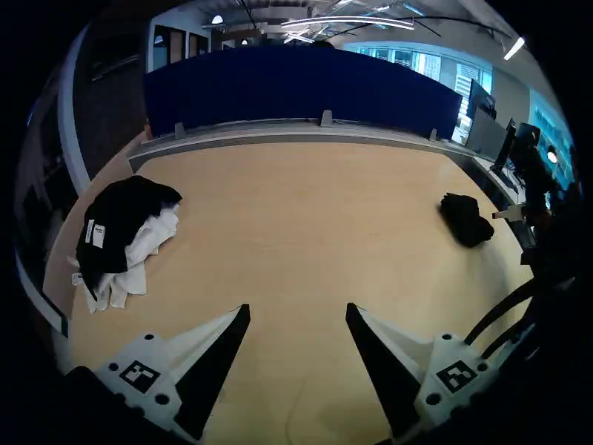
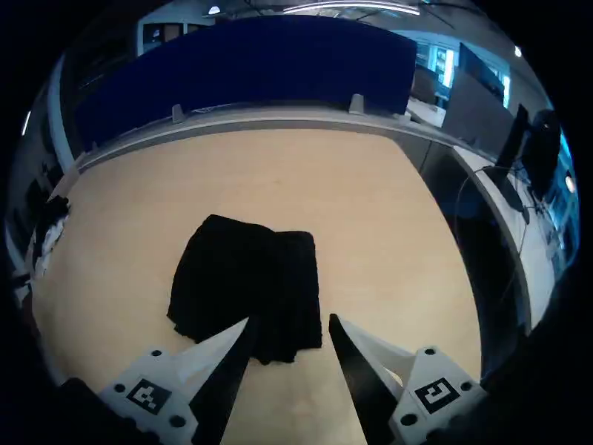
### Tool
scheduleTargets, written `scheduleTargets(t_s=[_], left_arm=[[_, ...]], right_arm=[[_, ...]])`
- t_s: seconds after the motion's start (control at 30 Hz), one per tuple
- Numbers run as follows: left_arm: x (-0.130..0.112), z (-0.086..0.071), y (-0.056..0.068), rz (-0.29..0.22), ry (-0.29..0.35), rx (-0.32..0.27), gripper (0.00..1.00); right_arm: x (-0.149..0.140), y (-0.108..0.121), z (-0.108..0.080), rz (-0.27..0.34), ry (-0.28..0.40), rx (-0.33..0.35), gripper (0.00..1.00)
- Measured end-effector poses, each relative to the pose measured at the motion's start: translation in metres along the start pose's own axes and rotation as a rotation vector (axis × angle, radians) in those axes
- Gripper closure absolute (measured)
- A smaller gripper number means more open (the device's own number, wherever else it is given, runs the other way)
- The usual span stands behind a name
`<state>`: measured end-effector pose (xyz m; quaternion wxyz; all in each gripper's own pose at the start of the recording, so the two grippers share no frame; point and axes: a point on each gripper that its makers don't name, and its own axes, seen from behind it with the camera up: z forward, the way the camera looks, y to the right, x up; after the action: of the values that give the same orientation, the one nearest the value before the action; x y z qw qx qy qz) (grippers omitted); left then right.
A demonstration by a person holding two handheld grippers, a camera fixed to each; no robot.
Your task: Fold towel
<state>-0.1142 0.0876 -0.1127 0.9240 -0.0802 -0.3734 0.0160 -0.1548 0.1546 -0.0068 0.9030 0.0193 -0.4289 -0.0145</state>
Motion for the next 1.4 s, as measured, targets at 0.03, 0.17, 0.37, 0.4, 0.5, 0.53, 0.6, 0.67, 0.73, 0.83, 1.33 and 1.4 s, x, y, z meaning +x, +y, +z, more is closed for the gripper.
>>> scheduleTargets(t_s=[0.03, 0.17, 0.37, 0.4, 0.5, 0.53, 0.6, 0.67, 0.73, 0.83, 1.33, 1.4], left_arm=[[0.000, 0.000, 0.000, -0.001, -0.001, 0.002, 0.04], [-0.002, -0.002, -0.001, -0.003, -0.006, 0.011, 0.04], [-0.005, -0.004, -0.002, -0.003, -0.017, 0.025, 0.04], [-0.005, -0.004, -0.002, -0.004, -0.019, 0.026, 0.04], [-0.006, -0.005, -0.002, -0.004, -0.023, 0.030, 0.04], [-0.006, -0.005, -0.002, -0.004, -0.024, 0.031, 0.04], [-0.007, -0.005, -0.002, -0.003, -0.025, 0.033, 0.04], [-0.006, -0.004, -0.002, -0.003, -0.028, 0.034, 0.04], [-0.006, -0.003, -0.002, -0.002, -0.030, 0.035, 0.04], [-0.005, -0.002, -0.001, 0.001, -0.032, 0.035, 0.04], [-0.003, 0.004, 0.003, 0.013, -0.036, 0.026, 0.04], [-0.002, 0.005, 0.004, 0.015, -0.036, 0.024, 0.04]], right_arm=[[0.003, -0.001, 0.004, -0.003, 0.000, 0.005, 0.26], [0.017, -0.003, 0.019, -0.014, 0.002, 0.024, 0.26], [0.035, -0.006, 0.043, -0.020, -0.005, 0.058, 0.26], [0.036, -0.006, 0.047, -0.020, -0.009, 0.064, 0.26], [0.036, -0.006, 0.057, -0.020, -0.032, 0.081, 0.28], [0.035, -0.005, 0.059, -0.019, -0.040, 0.084, 0.29], [0.034, -0.004, 0.064, -0.016, -0.055, 0.089, 0.32], [0.034, -0.004, 0.066, -0.010, -0.060, 0.098, 0.36], [0.033, -0.005, 0.069, -0.004, -0.067, 0.106, 0.42], [0.032, -0.005, 0.072, 0.003, -0.076, 0.114, 0.51], [0.036, -0.003, 0.068, -0.007, -0.049, 0.130, 0.74], [0.039, -0.003, 0.067, -0.011, -0.040, 0.129, 0.74]])
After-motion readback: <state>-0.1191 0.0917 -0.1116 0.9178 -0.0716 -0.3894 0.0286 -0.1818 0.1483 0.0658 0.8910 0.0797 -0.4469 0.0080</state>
